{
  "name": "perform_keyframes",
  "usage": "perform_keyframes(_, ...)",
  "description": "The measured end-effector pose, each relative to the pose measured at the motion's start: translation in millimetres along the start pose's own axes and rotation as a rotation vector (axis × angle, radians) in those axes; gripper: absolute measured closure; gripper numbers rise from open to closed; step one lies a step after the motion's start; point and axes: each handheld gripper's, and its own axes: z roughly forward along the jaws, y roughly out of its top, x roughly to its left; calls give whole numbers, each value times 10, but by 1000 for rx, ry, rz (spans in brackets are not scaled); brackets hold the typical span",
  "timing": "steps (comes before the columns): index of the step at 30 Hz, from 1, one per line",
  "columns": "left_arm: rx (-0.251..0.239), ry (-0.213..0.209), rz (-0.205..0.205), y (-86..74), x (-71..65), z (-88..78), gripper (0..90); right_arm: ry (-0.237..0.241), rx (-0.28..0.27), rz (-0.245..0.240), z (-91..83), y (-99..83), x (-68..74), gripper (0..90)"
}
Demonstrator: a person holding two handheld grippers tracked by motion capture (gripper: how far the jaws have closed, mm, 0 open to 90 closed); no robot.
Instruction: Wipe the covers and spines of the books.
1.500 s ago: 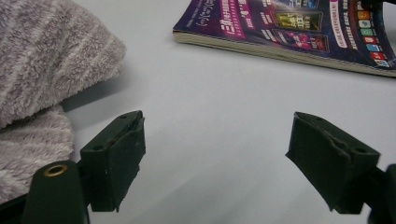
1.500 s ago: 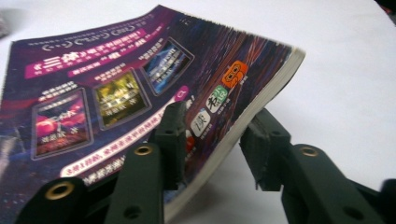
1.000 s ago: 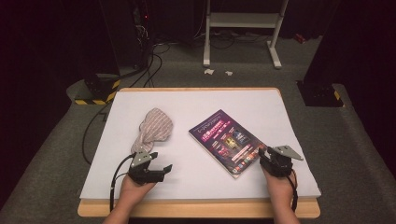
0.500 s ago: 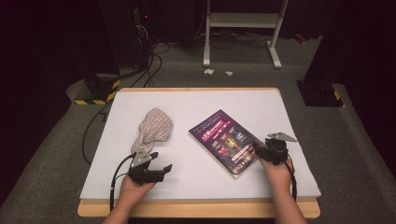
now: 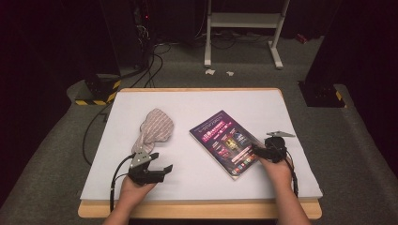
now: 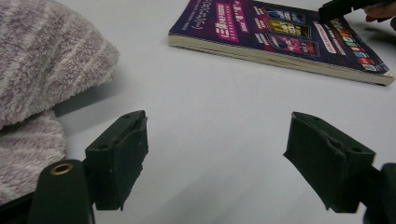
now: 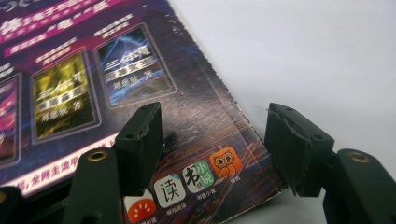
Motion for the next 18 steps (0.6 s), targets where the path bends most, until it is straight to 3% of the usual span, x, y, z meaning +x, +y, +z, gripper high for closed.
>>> perform_keyframes(6, 19, -24, -21, 22, -41, 27, 226, 50, -8, -41, -130, -177, 186, 394)
perform_keyframes(10, 28, -57, -35, 58, -101, 67, 260, 114, -3, -103, -252, -347, 442, 410)
perform_keyframes(15, 46, -80, -14, 103, -222, 154, 334, 187, -14, -154, -342, -518, 738, 429)
perform_keyframes(18, 55, -107, -22, 177, -310, 247, 370, 199, -11, -152, -354, -503, 781, 436)
